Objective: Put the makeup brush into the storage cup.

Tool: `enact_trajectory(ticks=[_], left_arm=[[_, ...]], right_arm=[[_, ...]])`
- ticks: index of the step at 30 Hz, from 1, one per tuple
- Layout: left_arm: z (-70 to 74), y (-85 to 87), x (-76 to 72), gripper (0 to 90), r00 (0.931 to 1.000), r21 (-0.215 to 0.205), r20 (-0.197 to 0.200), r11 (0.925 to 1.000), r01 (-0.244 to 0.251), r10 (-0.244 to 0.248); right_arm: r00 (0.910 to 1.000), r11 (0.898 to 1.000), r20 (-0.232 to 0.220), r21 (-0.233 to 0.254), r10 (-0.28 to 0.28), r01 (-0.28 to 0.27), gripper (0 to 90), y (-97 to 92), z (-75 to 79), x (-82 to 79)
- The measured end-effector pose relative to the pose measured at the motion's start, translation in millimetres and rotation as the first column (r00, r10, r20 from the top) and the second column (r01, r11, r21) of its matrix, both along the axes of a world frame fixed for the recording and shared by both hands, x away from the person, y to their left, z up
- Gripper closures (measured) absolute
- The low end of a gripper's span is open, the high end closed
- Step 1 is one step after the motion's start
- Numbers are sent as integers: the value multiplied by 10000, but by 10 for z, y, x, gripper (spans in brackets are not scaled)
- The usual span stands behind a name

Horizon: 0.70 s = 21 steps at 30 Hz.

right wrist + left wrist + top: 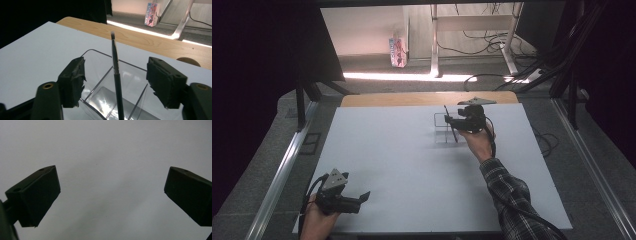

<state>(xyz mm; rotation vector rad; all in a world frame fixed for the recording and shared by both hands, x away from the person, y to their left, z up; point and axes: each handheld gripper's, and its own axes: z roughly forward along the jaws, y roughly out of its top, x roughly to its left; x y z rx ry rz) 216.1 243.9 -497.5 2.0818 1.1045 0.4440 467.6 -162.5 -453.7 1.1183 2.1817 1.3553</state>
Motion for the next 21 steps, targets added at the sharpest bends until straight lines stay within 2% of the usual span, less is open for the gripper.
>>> enact_trajectory(ticks=[10,21], left_arm=[[0,-2,0,8,10000,5,-3,10000,1,-1],[0,0,1,8,10000,-21,4,10000,-11,11]], right_arm=[[9998,9999,-82,10,164,-164,197,6,41,-13],[9998,9990,-133,-409,163,-168,143,26,55,-68]])
